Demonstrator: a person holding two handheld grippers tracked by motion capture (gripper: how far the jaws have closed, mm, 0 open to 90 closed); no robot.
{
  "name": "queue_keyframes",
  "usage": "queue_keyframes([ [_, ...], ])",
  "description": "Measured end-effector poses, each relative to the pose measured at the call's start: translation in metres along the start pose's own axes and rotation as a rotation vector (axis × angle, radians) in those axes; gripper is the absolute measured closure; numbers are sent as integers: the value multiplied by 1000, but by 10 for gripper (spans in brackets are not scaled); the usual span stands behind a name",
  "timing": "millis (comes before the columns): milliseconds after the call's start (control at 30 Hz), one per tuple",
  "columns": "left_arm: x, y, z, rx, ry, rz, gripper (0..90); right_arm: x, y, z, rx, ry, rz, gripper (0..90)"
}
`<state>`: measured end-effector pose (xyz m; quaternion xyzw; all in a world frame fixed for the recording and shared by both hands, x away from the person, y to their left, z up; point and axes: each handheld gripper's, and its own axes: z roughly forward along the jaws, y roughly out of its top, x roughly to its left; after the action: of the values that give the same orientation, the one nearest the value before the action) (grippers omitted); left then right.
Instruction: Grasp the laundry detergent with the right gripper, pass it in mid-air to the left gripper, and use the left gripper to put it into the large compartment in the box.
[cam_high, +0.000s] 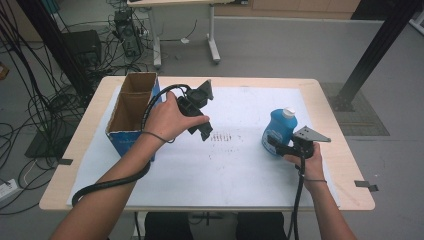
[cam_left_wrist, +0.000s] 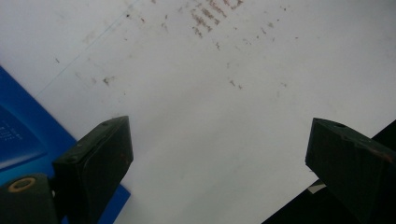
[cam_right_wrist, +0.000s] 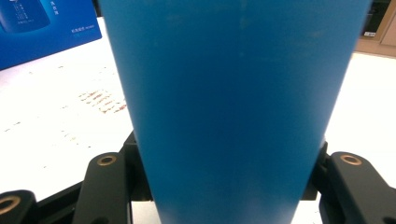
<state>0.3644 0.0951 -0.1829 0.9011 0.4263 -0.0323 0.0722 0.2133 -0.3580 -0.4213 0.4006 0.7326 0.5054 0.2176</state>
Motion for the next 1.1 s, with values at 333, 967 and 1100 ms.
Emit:
queue_keyframes([
  [333,1,-2,-1,0,2,-3,79,0,1,0,2,1,-2,412],
  [967,0,-2,-1,-2,5,-7,78,2,-2,0,-7,-6,-6,414],
  [1100,0,-2,-2,-3,3,-4,77,2,-2,0,-7,-6,-5,414],
])
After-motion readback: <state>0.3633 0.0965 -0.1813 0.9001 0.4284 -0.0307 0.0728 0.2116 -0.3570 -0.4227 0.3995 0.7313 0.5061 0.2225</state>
